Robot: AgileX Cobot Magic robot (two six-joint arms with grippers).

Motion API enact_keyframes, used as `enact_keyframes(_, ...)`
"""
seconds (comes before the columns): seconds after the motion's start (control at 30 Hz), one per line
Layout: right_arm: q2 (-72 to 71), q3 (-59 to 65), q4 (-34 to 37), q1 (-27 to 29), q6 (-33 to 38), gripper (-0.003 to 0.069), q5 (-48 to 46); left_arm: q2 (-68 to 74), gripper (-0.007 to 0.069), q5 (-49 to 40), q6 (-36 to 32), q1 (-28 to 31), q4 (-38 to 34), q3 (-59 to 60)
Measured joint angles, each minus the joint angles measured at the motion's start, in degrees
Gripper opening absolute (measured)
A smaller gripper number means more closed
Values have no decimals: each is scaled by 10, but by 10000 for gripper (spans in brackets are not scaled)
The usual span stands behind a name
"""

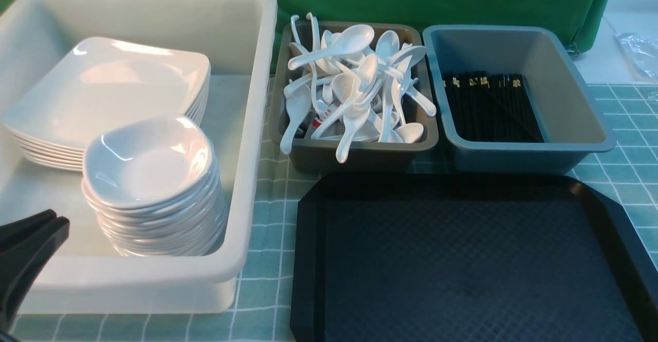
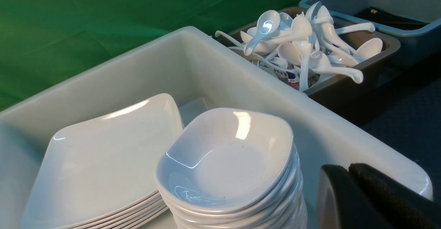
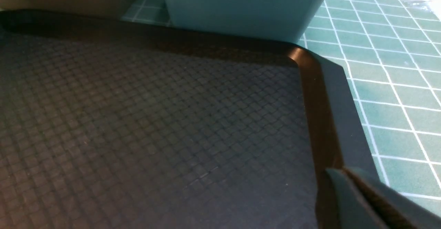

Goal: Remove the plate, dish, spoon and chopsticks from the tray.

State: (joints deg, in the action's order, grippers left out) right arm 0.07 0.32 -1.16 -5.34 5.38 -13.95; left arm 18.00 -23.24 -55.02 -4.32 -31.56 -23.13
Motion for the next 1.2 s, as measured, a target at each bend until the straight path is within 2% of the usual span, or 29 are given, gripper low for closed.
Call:
enact_keyframes(0.47,0,0,0,0,0,43,-1,0,13,0,1,0,0,0)
enact_keyframes(0.57,0,0,0,0,0,53,-1,0,13,34,4,0,5,4)
enact_keyframes(0.63,0,0,0,0,-2,57,-1,0,13,68,40,2,18,10)
enact_keyframes(0.67,0,0,0,0,-2,60,-1,-1,13,91,85,6,38,17)
enact_keyframes(0.73,0,0,0,0,-2,65,-1,-15,13,132,264,32,126,40)
enact_keyframes(0.77,0,0,0,0,-2,66,-1,-21,13,135,291,37,140,44)
enact_keyframes(0.8,0,0,0,0,-2,67,-1,-35,13,136,373,57,186,59)
enact_keyframes(0.87,0,0,0,0,-2,69,-2,-56,13,136,429,75,218,84)
enact_keyframes(0.93,0,0,0,0,-2,71,-2,-96,13,136,467,97,239,123)
enact_keyframes(1.1,0,0,0,0,-2,83,-2,-174,13,111,497,108,242,218)
enact_keyframes(1.2,-1,0,1,0,-2,85,-1,-179,13,94,508,108,237,234)
